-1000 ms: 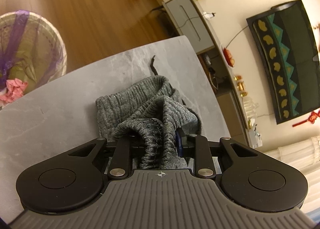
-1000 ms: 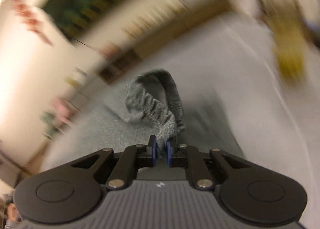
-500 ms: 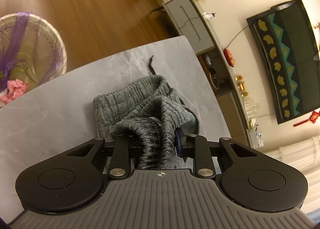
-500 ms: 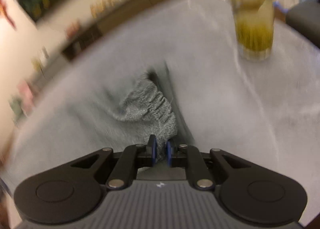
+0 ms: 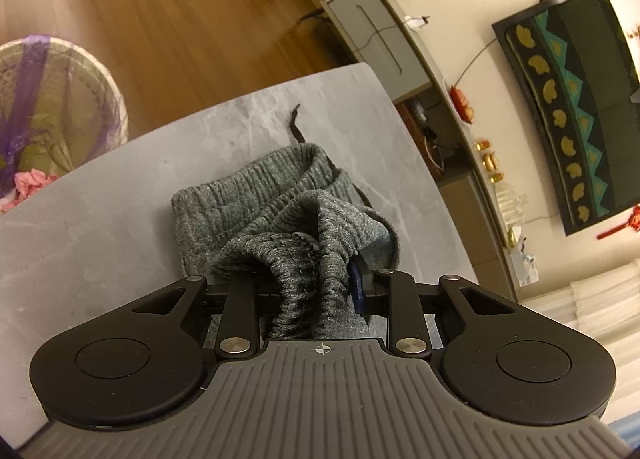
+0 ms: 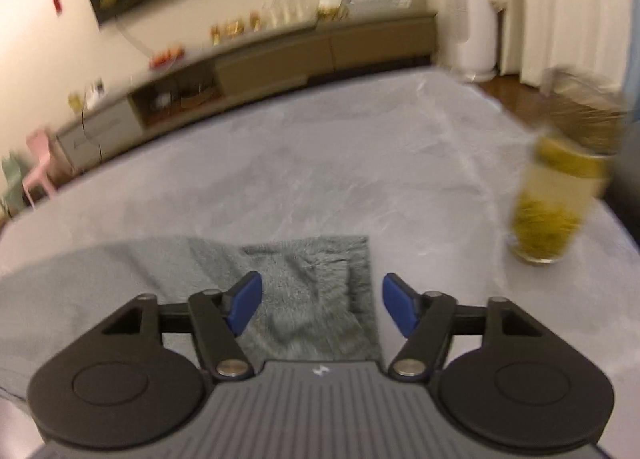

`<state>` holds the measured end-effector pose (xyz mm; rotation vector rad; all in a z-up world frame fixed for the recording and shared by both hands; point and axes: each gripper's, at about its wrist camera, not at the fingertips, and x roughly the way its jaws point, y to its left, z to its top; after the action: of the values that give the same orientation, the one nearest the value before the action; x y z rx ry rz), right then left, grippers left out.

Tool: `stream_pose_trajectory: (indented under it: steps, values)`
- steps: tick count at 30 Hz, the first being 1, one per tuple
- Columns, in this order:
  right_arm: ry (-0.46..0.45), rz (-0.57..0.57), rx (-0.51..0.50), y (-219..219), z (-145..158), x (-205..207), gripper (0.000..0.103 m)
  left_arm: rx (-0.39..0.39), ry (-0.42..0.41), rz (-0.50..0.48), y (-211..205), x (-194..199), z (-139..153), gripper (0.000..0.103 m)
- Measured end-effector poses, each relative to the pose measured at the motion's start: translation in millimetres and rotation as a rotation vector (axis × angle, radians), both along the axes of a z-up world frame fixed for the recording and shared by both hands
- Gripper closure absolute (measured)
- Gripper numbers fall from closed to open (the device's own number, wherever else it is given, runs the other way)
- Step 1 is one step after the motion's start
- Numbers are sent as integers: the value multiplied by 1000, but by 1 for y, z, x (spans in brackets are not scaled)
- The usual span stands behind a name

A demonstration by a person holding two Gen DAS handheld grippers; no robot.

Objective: Fold clothes

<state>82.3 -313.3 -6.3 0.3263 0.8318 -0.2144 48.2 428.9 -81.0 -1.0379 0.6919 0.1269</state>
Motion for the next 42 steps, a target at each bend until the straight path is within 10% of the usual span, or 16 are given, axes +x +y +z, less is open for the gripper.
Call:
stream_pose_trajectory:
  steps: [2,3,6,11,15,18,22,26,38,42]
  values:
    - [30,34,-3,-3,-19,22,97,6,1,-6,1,-1,-1,83]
    - [20,54,-16,-3,-25,28,98,12,0,-9,2,-2,-1,84]
    - [-156,47,-31,-8,-22,19,98,27,-1,-17,4,-3,-1,84]
    - [-50,20,-54,-15,-51,36,93,46,1,-33,3,0,0,84]
    - [-193,-99,-129,-9,-12,-6,48,47,-7,-44,1,0,1,83]
    - [-213,10,-25,8,-6,-32,62,28,-18,-42,4,-1,-1,84]
    - [76,62,-120,36,-48,-15,95,-21,-53,-33,9,-6,-3,84]
    - [-70,-23,-309,73,-11,-18,86,-66,-111,-45,12,-15,0,80]
    - [-380,1000,-436,524,3,-8,48,-253,-270,-31,29,-18,-12,79]
    - [-478,1181,-521,641,-1,2,41,-356,-325,-39,42,-14,-19,77]
